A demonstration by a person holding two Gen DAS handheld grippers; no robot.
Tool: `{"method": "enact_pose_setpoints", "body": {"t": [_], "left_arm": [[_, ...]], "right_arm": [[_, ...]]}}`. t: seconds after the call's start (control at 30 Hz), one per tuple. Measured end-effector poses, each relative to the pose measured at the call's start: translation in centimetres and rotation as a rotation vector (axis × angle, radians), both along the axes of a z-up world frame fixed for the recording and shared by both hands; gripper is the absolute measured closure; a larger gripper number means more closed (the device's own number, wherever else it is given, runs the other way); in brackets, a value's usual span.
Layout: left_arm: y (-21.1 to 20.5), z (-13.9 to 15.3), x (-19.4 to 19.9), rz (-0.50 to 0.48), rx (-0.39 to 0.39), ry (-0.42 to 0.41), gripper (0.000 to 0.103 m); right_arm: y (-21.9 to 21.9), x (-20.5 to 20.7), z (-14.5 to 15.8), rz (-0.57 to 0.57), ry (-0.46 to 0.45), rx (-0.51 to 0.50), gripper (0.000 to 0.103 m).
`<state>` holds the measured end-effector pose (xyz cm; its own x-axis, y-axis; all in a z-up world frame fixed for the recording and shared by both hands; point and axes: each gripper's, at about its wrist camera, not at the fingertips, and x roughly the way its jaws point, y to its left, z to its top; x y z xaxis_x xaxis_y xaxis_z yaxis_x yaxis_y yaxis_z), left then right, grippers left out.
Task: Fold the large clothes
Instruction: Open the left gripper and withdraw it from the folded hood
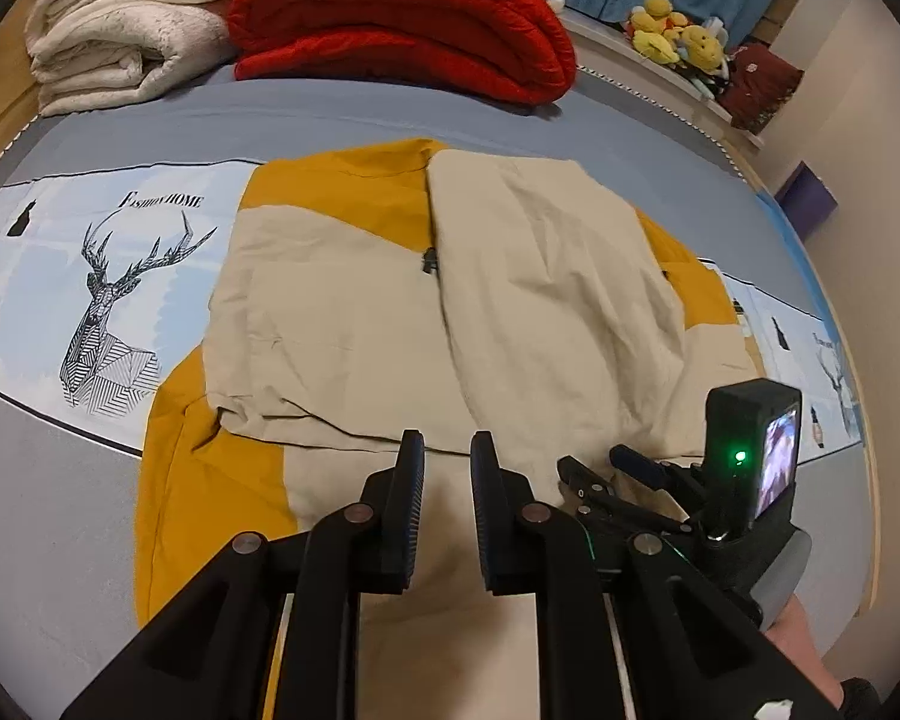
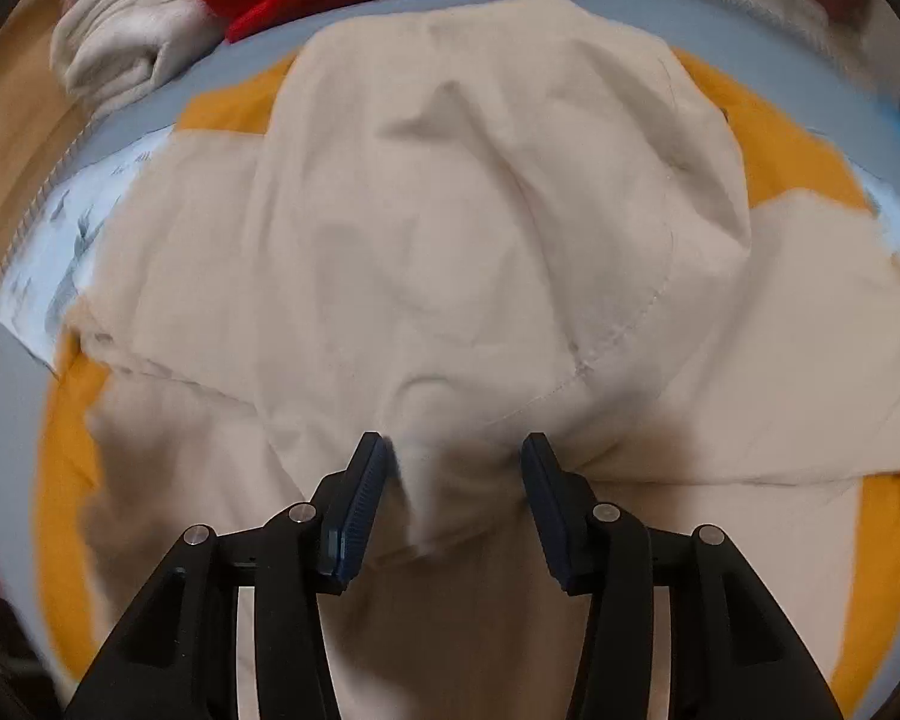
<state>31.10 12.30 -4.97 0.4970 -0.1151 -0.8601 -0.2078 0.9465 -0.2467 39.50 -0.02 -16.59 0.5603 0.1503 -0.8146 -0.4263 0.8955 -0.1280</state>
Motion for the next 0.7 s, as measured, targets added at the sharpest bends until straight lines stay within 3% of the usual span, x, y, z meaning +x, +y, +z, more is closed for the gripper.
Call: {"method": "enact_pose_setpoints", "body": {"t": [0.13,0.23,0.3,0.47,0.7], "left_arm": [[-0.3,1.5,-1.1,-0.004,0.019,-0.035,0.089],[-0.6,2.5,-2.0,0.002,0.036,-0.058,0.089],[-0.8,2.9,-2.6,-0.002,0.055,-0.071,0.089],[-1.2,4.3,-4.6,-0.018,0.118,-0.123,0.089],[-1.2,5.4,-7.5,-0.067,0.175,-0.175,0.089]], "right_arm": [[-0.4,-1.2,1.8,0.016,-0.023,0.056,0.055],[-1.0,-1.0,0.4,-0.017,0.059,0.012,0.055],[-2.0,-1.8,1.5,-0.043,0.056,0.079,0.055],[-3.1,-5.7,6.9,0.026,-0.139,0.103,0.055],[-6.2,-10.3,13.1,0.04,-0.327,0.154,0.055]]}}
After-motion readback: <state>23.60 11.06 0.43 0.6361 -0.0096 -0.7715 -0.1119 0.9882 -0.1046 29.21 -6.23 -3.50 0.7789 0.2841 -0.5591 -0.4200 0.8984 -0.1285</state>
